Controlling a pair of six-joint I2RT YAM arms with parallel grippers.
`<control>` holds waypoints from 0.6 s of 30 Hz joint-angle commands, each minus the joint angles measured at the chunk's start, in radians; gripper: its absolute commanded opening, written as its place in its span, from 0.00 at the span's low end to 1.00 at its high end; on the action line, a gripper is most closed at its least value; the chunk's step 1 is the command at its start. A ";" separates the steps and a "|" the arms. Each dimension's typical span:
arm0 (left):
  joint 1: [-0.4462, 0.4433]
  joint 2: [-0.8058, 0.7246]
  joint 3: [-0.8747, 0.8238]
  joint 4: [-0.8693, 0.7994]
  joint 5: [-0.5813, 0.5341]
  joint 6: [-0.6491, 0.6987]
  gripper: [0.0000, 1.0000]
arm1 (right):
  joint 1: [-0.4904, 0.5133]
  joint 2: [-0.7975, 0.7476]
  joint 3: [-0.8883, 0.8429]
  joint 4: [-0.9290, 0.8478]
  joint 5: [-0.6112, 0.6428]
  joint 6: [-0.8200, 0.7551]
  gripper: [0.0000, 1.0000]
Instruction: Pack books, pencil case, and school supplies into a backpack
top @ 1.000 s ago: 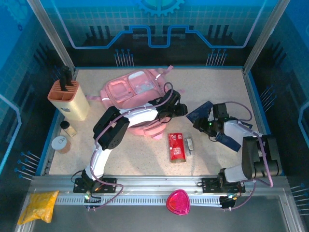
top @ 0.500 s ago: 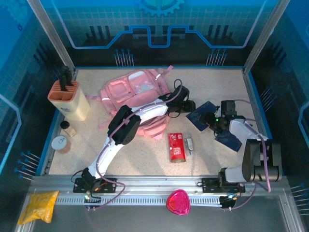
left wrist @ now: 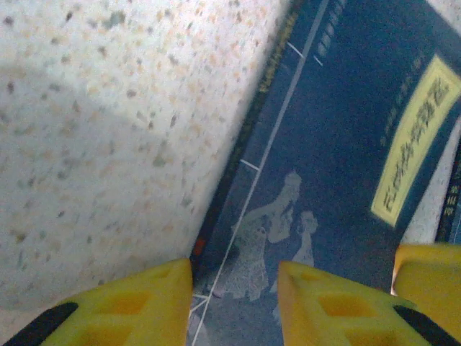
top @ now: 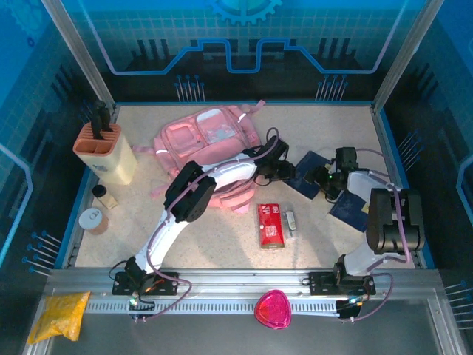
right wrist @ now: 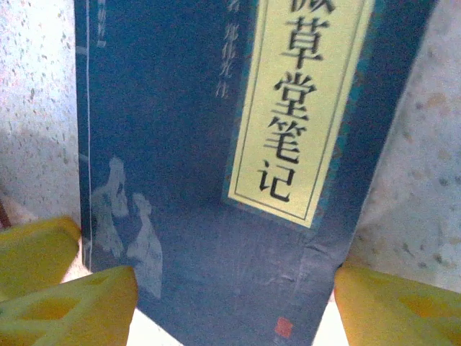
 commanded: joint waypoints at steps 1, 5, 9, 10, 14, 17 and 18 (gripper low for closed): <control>-0.037 -0.063 -0.071 -0.021 0.089 0.001 0.35 | 0.047 0.046 0.052 0.015 -0.031 -0.027 0.73; -0.058 -0.163 -0.196 -0.016 0.050 0.005 0.34 | 0.067 0.045 0.096 -0.028 -0.042 -0.059 0.73; -0.057 -0.256 -0.312 0.030 0.023 0.009 0.34 | 0.071 0.025 0.128 -0.098 -0.012 -0.116 0.75; -0.052 -0.266 -0.315 0.018 -0.002 0.020 0.34 | 0.065 0.023 0.133 -0.108 0.006 -0.120 0.75; -0.023 -0.272 -0.301 0.011 -0.045 0.007 0.34 | 0.036 0.032 0.151 -0.143 0.028 -0.145 0.76; -0.015 -0.249 -0.292 0.048 -0.065 -0.048 0.35 | 0.022 0.035 0.130 -0.123 0.007 -0.141 0.70; -0.014 -0.238 -0.288 0.066 -0.068 -0.066 0.35 | 0.022 0.035 0.126 -0.118 -0.003 -0.140 0.69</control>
